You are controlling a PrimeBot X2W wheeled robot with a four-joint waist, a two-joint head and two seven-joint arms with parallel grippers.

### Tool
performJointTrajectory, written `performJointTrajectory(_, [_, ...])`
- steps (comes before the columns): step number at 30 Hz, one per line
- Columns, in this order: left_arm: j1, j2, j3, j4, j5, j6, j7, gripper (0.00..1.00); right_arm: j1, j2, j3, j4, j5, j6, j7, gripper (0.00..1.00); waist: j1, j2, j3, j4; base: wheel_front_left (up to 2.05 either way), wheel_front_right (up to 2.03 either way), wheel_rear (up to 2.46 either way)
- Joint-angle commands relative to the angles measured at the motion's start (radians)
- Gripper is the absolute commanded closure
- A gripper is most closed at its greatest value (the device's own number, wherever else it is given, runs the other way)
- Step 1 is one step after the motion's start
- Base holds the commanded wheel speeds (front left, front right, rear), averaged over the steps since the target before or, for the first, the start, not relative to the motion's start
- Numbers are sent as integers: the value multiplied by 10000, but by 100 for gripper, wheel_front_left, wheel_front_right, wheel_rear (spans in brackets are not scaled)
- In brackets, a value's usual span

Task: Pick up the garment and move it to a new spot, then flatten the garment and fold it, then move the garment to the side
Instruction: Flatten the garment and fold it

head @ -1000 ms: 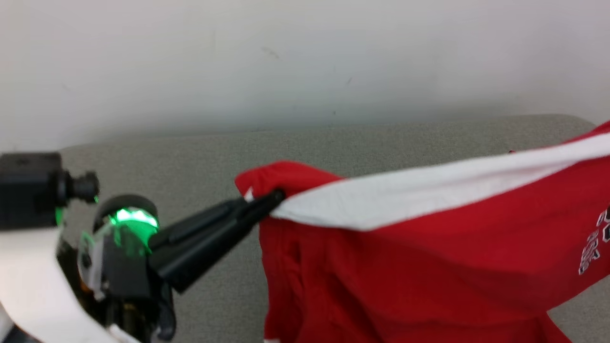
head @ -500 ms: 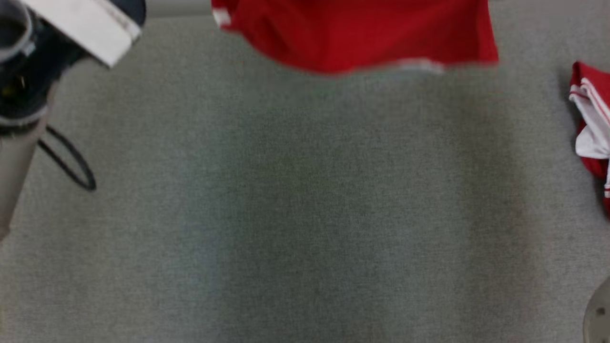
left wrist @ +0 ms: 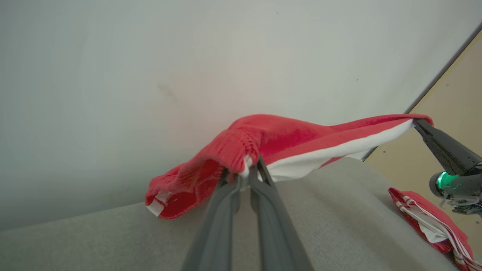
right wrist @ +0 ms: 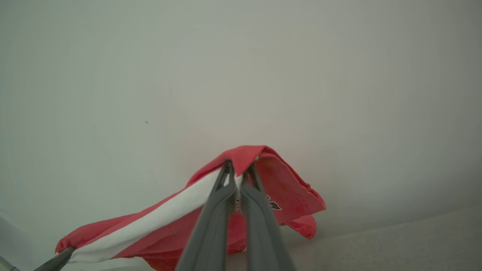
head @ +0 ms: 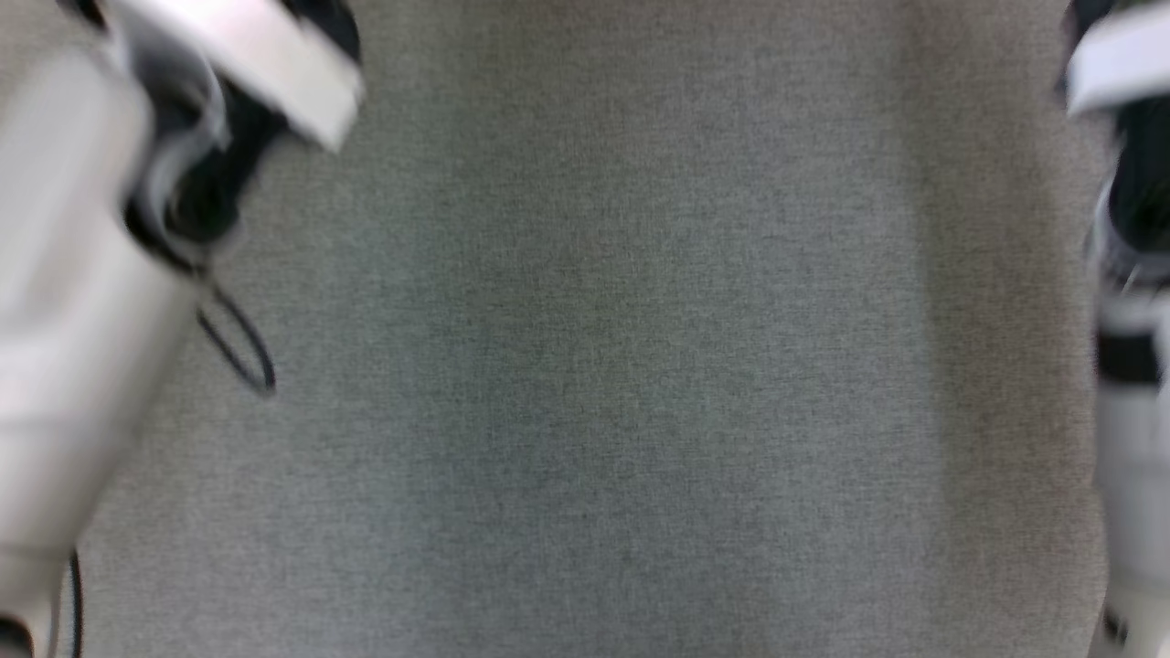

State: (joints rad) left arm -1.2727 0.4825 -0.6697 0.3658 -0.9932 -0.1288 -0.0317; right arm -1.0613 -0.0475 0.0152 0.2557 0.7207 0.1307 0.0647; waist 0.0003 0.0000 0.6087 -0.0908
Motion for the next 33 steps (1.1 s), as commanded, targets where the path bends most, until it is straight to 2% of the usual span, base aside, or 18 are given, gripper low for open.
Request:
performJointTrajectory(1, [844, 315, -389, -287, -316, -27, -405, 100, 1173, -61, 210, -417, -52, -3, -224, 100, -3, 0, -428, -14, 0, 0, 0])
performJointTrajectory(3, [1818, 536, -876, -708, -675, -29, -780, 100, 2510, -123, 377, -912, -106, -3, -266, 100, -3, 0, -849, -12, 0, 0, 0])
performJointTrajectory(7, [3754, 1006, -1715, -1560, -1132, -28, -1497, 100, 5154, -688, 486, -1995, -289, -1, -64, 100, -3, 0, -1790, 91, 0, 0, 0])
performJointTrajectory(10, [4932, 1369, -2101, -1666, -947, -8, -1894, 100, 6787, -1061, 461, -2693, -167, -1, 238, 100, -3, 0, -2498, 131, 0, 0, 0])
performJointTrajectory(15, [6630, 1135, -2425, -1713, -803, 60, -2225, 100, 8879, -1499, 330, -3433, -73, -7, 672, 100, -3, 0, -3599, 221, 0, 0, 0])
performJointTrajectory(21, [8408, 646, -2662, -1882, -672, 388, -2325, 100, 10797, -1771, 150, -3803, -214, -10, 1023, 100, -3, 0, -4553, 258, 0, 0, 0])
performJointTrajectory(27, [9921, 489, -2510, -2133, -651, 732, -2320, 100, 12030, -1823, -66, -4055, -158, -10, 1164, 100, -3, 0, -5163, 163, 0, 0, 0])
performJointTrajectory(33, [11551, 542, -2452, -3034, -493, 1142, -2325, 100, 13557, -2056, -428, -4605, 77, -14, 1446, 100, -3, 0, -6004, 148, 0, 0, 0])
